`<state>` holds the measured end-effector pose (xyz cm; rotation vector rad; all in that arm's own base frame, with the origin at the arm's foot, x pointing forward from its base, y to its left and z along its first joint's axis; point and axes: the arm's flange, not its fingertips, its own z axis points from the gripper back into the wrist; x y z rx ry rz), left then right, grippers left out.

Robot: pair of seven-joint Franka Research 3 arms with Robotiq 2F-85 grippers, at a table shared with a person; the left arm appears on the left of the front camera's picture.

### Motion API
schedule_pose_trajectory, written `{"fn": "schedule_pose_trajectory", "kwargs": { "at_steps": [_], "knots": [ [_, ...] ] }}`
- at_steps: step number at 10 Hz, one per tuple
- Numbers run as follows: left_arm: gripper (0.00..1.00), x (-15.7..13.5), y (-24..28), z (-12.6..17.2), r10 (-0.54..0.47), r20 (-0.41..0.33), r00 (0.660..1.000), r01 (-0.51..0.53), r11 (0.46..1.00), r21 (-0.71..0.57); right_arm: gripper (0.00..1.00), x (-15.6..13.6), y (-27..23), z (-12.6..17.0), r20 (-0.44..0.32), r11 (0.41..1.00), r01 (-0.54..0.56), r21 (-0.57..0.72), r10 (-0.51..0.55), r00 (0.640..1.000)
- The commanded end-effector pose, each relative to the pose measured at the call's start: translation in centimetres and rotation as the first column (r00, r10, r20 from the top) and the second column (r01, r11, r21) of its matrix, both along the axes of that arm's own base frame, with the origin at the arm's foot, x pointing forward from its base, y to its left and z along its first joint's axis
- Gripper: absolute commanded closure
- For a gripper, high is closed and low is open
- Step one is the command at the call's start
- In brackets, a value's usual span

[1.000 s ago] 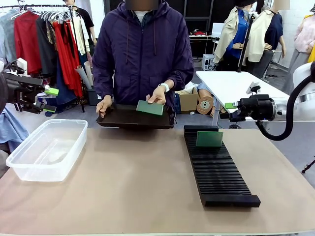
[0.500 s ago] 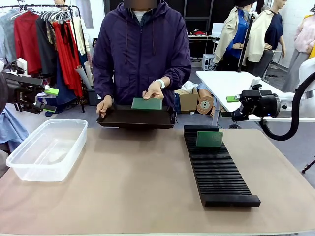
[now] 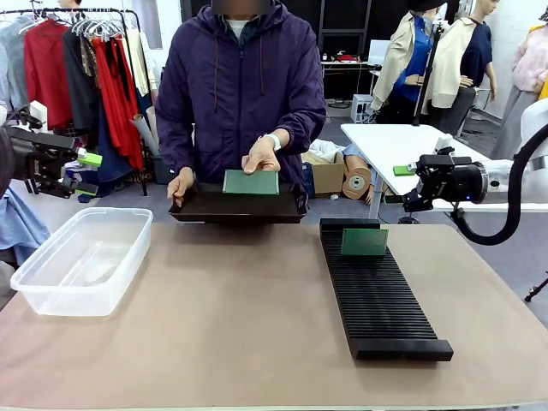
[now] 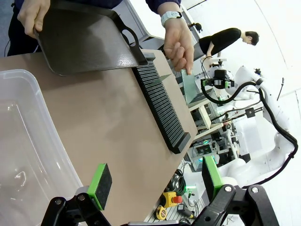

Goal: Sort PCBs into racks and boxes based on the side picked up.
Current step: Pick up the Blank PCB handed by the Human.

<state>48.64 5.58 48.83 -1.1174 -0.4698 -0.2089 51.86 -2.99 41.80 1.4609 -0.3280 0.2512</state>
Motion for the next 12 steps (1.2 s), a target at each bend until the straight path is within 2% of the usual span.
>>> {"fn": "schedule_pose_trajectory", "kwargs": {
  "at_steps": [1,10,11,12],
  "knots": [
    [0.00,-0.1,0.0,0.1,-0.001,0.003,1.000,0.001,1.000,-0.003,0.00,0.0,-0.1,0.0,0.021,1.000,0.000,-0.001,0.000,1.000],
    [0.00,-0.1,0.0,0.1,-0.001,0.003,1.000,0.001,1.000,-0.003,0.00,0.0,-0.1,0.0,0.021,1.000,0.000,-0.001,0.000,1.000],
    [0.00,-0.1,0.0,0.1,-0.001,0.003,1.000,0.001,1.000,-0.003,0.00,0.0,0.0,0.0,0.000,1.000,0.000,0.000,0.000,1.000],
    [0.00,-0.1,0.0,0.1,-0.001,0.003,1.000,0.001,1.000,-0.003,0.00,0.4,1.3,0.1,0.003,0.999,0.015,-0.028,-0.015,1.000]
  ]
}}
